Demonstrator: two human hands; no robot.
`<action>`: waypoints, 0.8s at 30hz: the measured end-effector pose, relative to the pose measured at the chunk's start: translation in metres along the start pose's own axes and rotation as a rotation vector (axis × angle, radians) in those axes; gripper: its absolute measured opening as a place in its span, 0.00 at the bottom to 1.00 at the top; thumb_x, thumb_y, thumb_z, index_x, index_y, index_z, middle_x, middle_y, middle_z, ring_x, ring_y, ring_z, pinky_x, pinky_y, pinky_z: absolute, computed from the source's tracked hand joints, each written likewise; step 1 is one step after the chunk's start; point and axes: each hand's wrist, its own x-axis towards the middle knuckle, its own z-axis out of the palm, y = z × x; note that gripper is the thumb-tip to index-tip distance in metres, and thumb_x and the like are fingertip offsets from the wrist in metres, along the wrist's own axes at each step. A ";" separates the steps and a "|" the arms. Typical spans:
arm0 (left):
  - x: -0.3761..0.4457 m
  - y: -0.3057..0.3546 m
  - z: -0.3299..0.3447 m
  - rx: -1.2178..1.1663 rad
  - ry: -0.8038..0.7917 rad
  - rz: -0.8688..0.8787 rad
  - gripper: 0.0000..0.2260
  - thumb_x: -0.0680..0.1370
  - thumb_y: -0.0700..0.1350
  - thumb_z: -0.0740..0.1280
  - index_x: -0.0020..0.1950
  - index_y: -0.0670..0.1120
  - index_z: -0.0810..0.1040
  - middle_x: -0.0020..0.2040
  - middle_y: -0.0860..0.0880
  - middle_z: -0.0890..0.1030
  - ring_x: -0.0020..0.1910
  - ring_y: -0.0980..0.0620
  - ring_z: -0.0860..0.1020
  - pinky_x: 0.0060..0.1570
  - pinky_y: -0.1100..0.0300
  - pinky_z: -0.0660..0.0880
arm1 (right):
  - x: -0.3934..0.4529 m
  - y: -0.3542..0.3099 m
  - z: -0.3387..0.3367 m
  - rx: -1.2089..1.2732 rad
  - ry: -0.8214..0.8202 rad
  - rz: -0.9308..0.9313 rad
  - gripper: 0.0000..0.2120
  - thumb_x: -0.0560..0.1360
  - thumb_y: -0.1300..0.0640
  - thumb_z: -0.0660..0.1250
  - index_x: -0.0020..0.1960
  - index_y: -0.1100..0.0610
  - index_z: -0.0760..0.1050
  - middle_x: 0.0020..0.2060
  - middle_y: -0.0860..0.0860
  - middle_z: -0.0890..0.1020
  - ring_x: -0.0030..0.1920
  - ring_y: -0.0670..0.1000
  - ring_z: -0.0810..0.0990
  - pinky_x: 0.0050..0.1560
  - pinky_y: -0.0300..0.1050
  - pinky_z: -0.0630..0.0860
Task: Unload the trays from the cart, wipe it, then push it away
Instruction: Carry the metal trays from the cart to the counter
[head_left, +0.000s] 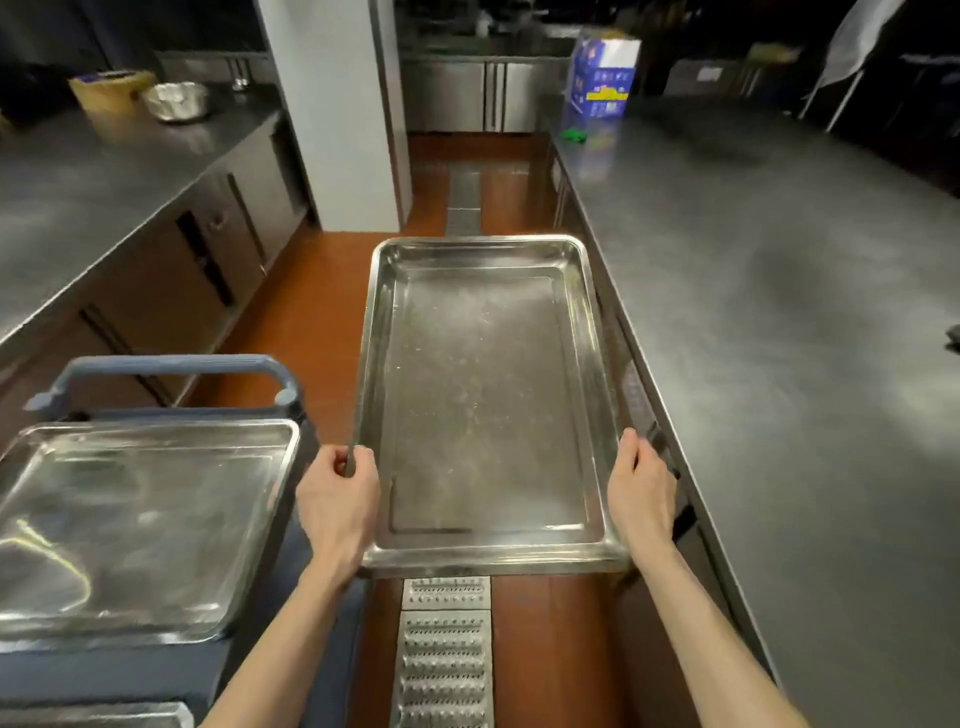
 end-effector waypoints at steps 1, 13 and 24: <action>-0.004 0.007 0.015 0.001 -0.027 0.012 0.11 0.80 0.48 0.66 0.38 0.48 0.77 0.35 0.51 0.80 0.35 0.55 0.75 0.37 0.64 0.67 | 0.007 0.009 -0.011 -0.003 0.021 0.018 0.21 0.88 0.44 0.50 0.46 0.53 0.73 0.38 0.47 0.77 0.41 0.52 0.75 0.48 0.50 0.67; -0.053 0.072 0.179 -0.017 -0.365 0.151 0.08 0.80 0.47 0.65 0.42 0.48 0.79 0.39 0.50 0.81 0.39 0.50 0.75 0.40 0.54 0.70 | 0.063 0.104 -0.116 0.024 0.285 0.217 0.27 0.87 0.43 0.50 0.38 0.56 0.71 0.33 0.53 0.77 0.41 0.58 0.76 0.48 0.54 0.70; -0.062 0.128 0.330 0.044 -0.750 0.344 0.11 0.80 0.52 0.64 0.40 0.49 0.77 0.34 0.52 0.78 0.35 0.49 0.75 0.36 0.55 0.71 | 0.080 0.158 -0.154 -0.002 0.671 0.476 0.25 0.87 0.43 0.51 0.36 0.54 0.70 0.31 0.51 0.77 0.36 0.53 0.76 0.43 0.53 0.68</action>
